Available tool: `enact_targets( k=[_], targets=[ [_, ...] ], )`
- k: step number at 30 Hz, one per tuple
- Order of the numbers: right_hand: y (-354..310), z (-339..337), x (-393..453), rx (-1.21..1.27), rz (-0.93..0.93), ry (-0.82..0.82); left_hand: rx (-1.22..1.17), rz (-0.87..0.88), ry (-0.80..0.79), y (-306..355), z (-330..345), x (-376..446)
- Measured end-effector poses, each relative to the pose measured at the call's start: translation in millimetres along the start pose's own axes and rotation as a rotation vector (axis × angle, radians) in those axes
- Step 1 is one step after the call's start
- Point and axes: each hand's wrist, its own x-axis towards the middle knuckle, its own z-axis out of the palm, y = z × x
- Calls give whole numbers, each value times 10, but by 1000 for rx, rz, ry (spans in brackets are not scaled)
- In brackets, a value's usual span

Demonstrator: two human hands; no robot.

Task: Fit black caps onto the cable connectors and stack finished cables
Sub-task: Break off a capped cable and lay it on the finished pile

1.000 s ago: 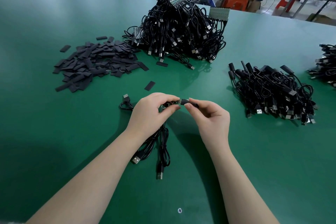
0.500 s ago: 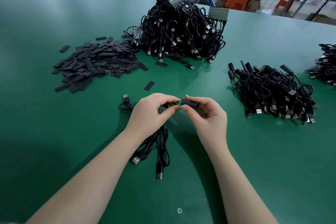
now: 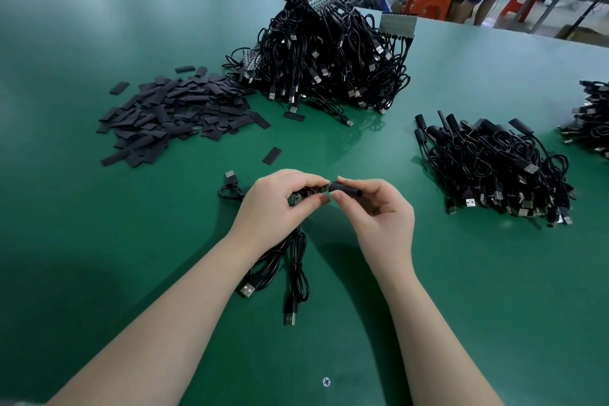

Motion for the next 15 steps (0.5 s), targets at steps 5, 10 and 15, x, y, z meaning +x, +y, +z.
enact_targets(
  k=[5,10,15],
  targets=[
    [-26,-18,20,44,67,-77,-8,5,11,7,2,-8],
    [-23,-19,32,43,118,-118,-51,-63,0,25,-11,-26],
    [-17,-1,25,108,162,-82,-64,-56,-15,91,-9,-31]
  ],
)
